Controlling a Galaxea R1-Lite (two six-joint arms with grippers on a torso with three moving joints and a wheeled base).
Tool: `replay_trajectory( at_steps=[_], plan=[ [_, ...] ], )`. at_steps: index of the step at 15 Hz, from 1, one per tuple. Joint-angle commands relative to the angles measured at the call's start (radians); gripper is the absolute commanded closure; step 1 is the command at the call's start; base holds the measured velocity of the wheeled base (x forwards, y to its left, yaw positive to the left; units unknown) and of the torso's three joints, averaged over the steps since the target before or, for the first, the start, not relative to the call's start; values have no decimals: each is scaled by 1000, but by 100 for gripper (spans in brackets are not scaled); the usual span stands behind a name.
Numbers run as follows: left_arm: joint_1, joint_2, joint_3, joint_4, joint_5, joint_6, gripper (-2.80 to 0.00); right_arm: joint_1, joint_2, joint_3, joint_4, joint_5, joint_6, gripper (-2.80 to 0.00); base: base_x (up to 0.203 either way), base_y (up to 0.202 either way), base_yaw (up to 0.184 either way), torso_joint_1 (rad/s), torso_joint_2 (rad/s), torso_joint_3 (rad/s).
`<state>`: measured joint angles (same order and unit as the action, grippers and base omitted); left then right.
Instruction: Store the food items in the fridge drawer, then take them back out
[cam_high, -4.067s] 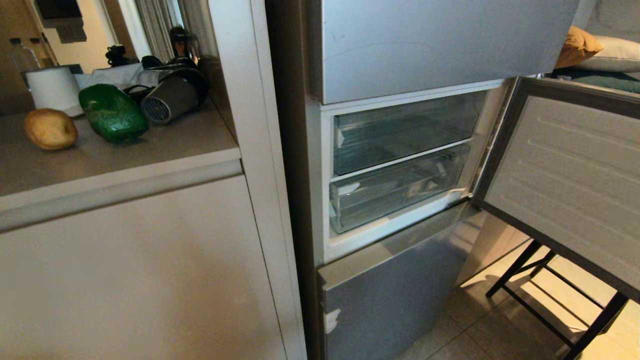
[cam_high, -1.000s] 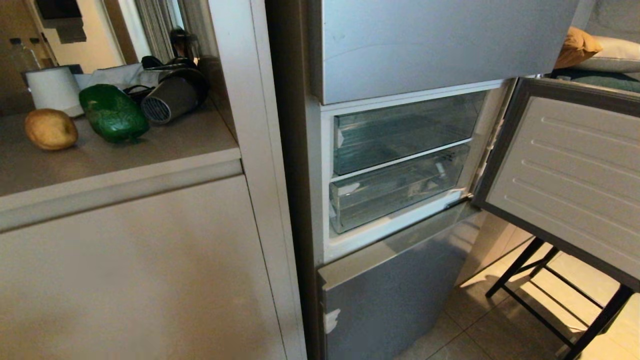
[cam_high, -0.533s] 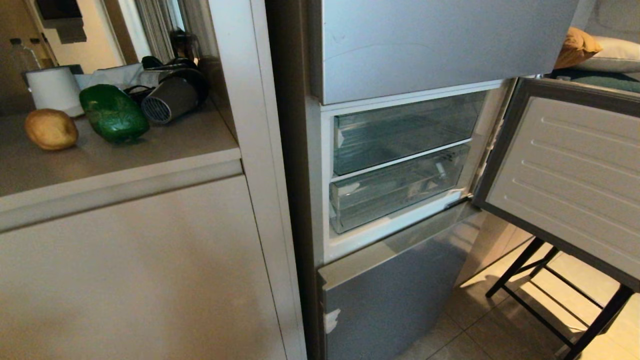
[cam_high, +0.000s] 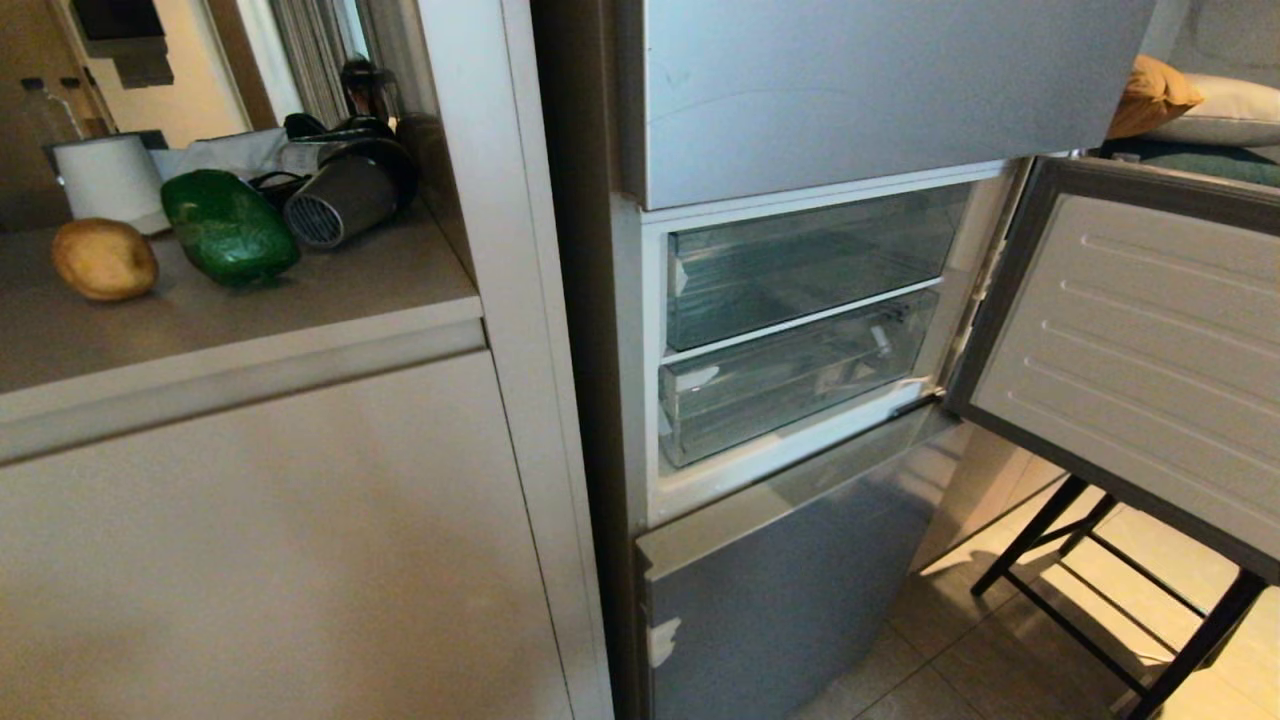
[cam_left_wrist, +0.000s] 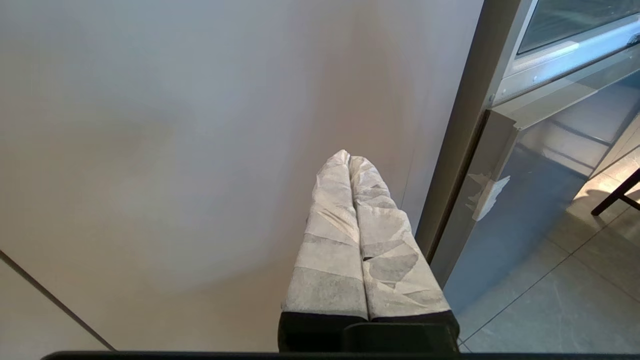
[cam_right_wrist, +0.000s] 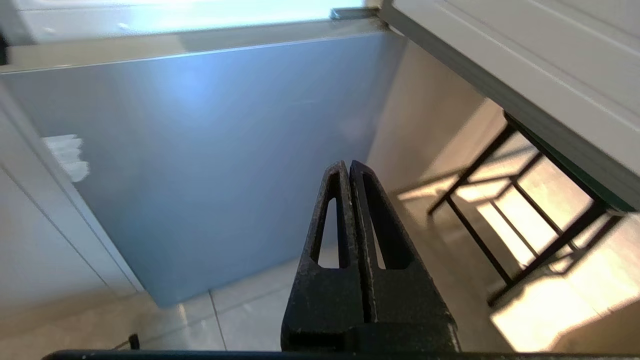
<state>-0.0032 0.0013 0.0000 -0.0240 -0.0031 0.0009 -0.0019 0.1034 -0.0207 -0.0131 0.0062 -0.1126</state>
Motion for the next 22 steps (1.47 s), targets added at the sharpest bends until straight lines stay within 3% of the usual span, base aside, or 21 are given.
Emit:
replay_trajectory(
  at_steps=[1,3,22],
  plan=[
    [0,0,11,-1,0,-2,0,2,-105,17,20,7,29,0,0,0,0,0,0,0],
    [0,-1,11,-1,0,-2,0,2,-103,19,22,6,73,0,0,0,0,0,0,0],
    [0,0,11,-1,0,-2,0,2,-103,19,21,3,113,0,0,0,0,0,0,0]
  ],
)
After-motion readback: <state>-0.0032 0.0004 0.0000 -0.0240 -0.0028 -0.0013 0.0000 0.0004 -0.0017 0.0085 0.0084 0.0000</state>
